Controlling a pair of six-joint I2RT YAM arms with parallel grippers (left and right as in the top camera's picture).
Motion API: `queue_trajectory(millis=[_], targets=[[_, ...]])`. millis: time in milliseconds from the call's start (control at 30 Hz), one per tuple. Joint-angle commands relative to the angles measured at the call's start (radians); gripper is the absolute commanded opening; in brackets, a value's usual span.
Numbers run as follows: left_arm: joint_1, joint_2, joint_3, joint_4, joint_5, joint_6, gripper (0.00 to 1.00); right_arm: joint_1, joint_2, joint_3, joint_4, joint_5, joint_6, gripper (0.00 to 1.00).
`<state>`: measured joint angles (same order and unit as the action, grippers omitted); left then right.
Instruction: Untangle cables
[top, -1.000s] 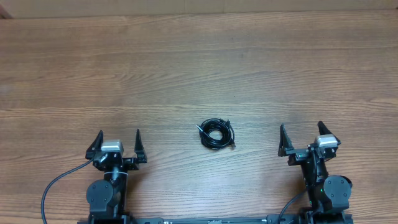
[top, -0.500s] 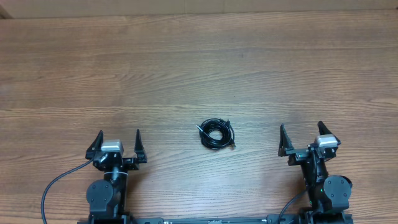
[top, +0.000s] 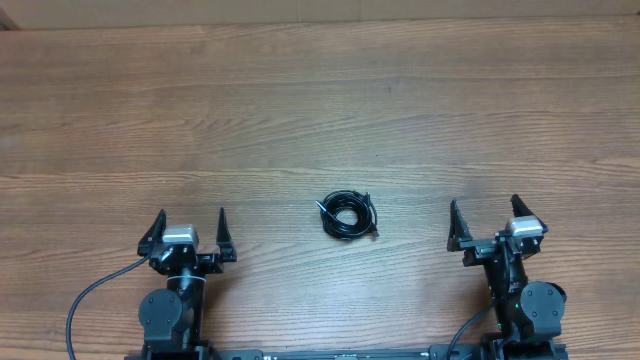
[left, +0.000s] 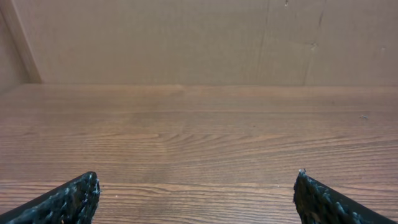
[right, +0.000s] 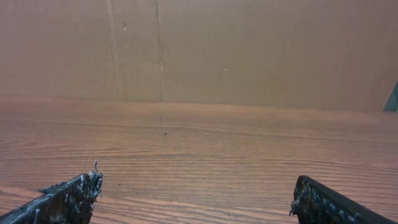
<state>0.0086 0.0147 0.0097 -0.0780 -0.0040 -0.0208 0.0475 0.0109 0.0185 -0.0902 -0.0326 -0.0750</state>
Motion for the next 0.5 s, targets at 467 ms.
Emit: queue_trajectory(millis=[467], targets=[[0.004, -0.01, -0.003, 0.43, 0.492, -0.606, 0.99, 0.003, -0.008, -0.01, 0.006, 0.012, -0.001, 1.0]])
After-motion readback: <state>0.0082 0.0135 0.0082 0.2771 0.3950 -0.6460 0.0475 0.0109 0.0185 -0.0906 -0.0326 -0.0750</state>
